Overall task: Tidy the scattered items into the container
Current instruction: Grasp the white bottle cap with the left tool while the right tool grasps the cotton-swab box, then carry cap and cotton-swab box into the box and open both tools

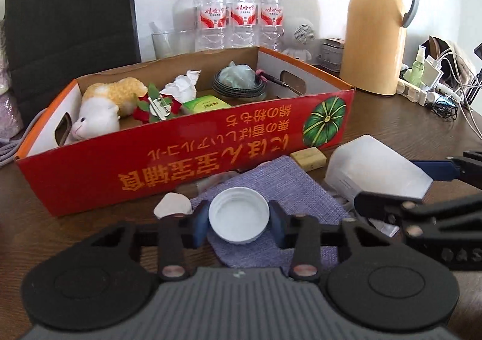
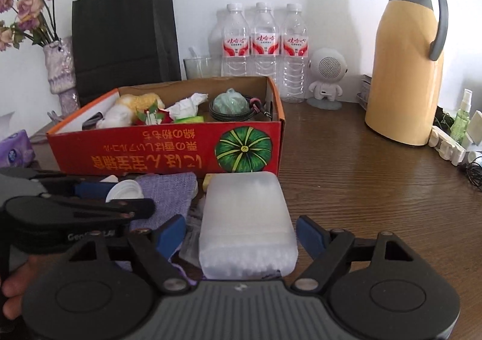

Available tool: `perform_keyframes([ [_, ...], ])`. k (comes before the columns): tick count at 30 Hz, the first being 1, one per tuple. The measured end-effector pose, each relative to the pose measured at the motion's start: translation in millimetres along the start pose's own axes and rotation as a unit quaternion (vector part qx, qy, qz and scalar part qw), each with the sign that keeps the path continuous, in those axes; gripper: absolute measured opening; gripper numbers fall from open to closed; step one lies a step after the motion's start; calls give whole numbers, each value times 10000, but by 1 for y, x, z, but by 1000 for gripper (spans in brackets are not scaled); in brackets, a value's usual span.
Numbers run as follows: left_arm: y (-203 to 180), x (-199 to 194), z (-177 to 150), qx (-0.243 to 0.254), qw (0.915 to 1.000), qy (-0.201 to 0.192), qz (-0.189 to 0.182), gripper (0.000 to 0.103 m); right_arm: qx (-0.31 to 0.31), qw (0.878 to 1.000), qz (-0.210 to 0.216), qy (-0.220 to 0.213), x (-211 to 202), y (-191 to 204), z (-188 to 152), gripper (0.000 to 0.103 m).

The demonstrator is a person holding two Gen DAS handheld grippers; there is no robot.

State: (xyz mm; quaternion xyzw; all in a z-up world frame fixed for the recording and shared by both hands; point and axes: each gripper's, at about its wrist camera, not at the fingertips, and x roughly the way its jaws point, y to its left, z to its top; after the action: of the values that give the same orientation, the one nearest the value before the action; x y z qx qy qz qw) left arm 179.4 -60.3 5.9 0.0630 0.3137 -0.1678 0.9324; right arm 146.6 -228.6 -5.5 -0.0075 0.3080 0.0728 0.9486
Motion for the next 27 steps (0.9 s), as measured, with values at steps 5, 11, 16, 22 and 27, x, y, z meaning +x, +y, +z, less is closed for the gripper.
perform_keyframes([
  [5,6,-25,3,-240,9992,-316,91,41,-46,9999,-24,116,7,-1,-1,65],
  [11,15,-89,-5,-643,9938,-763,493,41,-18,9996,-30,266,10,-3,-2,65],
  [16,18,-136,-23,-861,9864,-1010,967,41,56,10000,58,-8,-16,-1,2,64],
  [22,-6,-181,-61,-933,9767,-1177,1531,41,181,9951,437,-868,-95,2,2,64],
  [27,-28,-210,-98,-1204,9727,-1255,1538,41,284,9906,683,-1148,-142,14,-41,65],
])
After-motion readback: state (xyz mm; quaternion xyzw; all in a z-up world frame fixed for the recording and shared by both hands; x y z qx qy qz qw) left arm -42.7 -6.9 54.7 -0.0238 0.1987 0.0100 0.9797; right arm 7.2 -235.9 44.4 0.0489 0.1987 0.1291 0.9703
